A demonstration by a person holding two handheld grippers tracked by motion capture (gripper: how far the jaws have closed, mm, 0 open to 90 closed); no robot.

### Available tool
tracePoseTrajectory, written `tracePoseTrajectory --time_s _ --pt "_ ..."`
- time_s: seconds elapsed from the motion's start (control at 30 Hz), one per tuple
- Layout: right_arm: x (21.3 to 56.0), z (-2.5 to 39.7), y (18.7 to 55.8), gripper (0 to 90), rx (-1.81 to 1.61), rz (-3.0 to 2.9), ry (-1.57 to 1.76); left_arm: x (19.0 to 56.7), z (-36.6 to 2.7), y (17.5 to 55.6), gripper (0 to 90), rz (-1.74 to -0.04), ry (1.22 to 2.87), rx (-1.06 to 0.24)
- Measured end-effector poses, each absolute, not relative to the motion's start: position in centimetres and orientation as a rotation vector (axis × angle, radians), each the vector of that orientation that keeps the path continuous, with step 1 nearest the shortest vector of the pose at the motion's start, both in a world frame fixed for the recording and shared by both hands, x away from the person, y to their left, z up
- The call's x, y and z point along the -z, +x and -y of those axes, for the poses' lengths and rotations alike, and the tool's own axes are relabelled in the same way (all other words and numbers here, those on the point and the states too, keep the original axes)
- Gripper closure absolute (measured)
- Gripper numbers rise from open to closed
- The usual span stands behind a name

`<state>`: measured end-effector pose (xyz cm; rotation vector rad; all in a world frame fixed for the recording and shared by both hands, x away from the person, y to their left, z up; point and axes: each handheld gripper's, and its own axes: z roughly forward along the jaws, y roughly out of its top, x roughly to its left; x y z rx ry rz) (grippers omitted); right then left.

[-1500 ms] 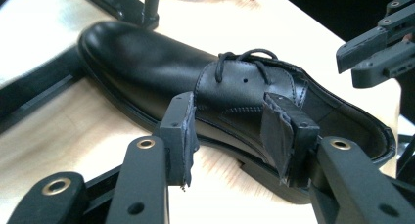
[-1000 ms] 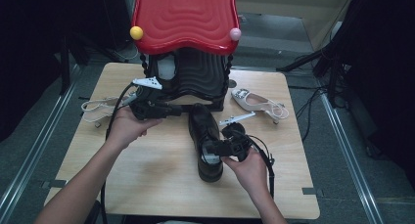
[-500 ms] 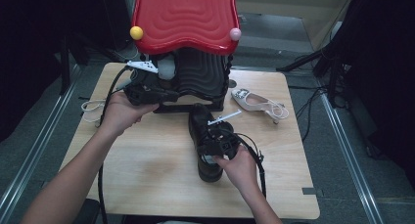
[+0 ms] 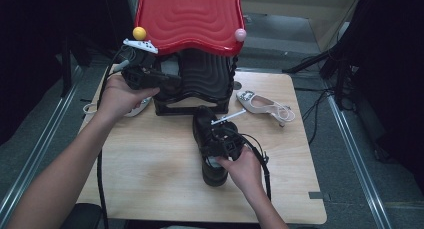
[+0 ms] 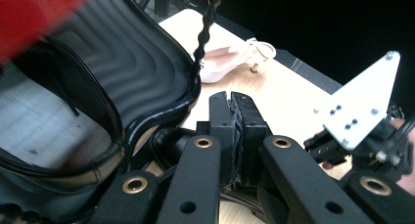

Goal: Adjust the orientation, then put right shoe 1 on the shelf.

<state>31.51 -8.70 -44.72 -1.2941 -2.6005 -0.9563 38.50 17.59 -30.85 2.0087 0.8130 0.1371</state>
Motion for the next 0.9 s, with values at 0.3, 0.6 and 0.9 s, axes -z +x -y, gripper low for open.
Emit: tracePoseTrajectory --time_s 0.3,0.6,0.9 --pt "46.6 6.8 32.1 59.7 0.853 2.615 -1.298 28.9 -17.8 39.8 88.7 -0.824 1.988 -0.175" --pt "48.1 5.6 32.0 61.0 0.768 2.656 -1.314 26.0 -18.2 40.9 88.7 -0.833 1.954 -0.215" --pt "47.8 6.3 32.0 77.7 0.788 2.630 -1.343 24.5 -18.2 41.9 88.7 -0.854 1.939 -0.248"
